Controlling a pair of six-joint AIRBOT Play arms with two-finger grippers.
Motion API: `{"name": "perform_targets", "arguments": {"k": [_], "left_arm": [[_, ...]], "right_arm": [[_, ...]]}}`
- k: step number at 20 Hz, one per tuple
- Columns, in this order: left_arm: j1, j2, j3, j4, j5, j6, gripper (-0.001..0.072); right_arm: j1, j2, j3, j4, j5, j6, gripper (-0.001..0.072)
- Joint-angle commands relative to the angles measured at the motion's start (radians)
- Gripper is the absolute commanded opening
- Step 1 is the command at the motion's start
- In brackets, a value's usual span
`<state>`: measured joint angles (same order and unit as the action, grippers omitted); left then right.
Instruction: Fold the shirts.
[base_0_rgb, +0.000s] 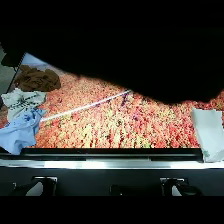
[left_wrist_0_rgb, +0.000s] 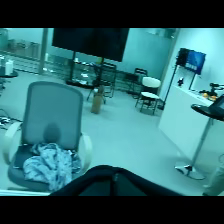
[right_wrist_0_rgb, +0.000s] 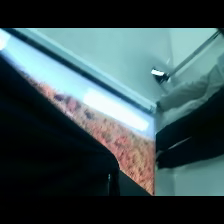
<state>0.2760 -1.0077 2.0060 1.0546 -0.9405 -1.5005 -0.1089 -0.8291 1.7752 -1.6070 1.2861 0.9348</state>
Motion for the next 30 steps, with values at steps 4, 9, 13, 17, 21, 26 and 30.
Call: {"name": "perform_targets", "arguments": {"k": [4, 9, 13, 17, 21, 26, 30], "left_arm": [[0.013, 0.026, -0.142, 0.056, -0.18, 0.035, 0.0023], [-0.116, -0.02, -0.602, 0.056, -0.093, 0.181, 0.0024], [-0.161, -0.218, -0.786, 0.056, 0.1, 0.203, 0.0025], [-0.161, -0.42, -0.77, 0.002, 0.216, 0.2, 0.0025], [-0.175, -0.512, -0.771, -0.087, 0.215, 0.2, 0.0026], [-0.178, -0.517, -0.771, -0.085, 0.151, 0.241, 0.0026], [-0.172, -0.518, -0.772, -0.076, 0.042, 0.275, 0.0026]], "right_arm": [[-0.001, -0.042, -0.036, -0.018, 0.383, 0.008, 0.0043], [-0.001, -0.166, -0.419, 0.1, 0.2, 0.021, 0.0044], [-0.001, -0.414, -0.529, 0.096, -0.287, 0.075, 0.0044], [-0.001, -0.642, -0.489, 0.117, -0.619, 0.255, 0.0045], [0.0, -0.745, -0.489, 0.299, -0.674, 0.309, 0.0264], [-0.01, -0.676, -0.393, 0.401, -0.267, 0.068, 0.0683], [-0.048, -0.652, -0.425, 0.546, 0.209, -0.04, 0.0683]]}}
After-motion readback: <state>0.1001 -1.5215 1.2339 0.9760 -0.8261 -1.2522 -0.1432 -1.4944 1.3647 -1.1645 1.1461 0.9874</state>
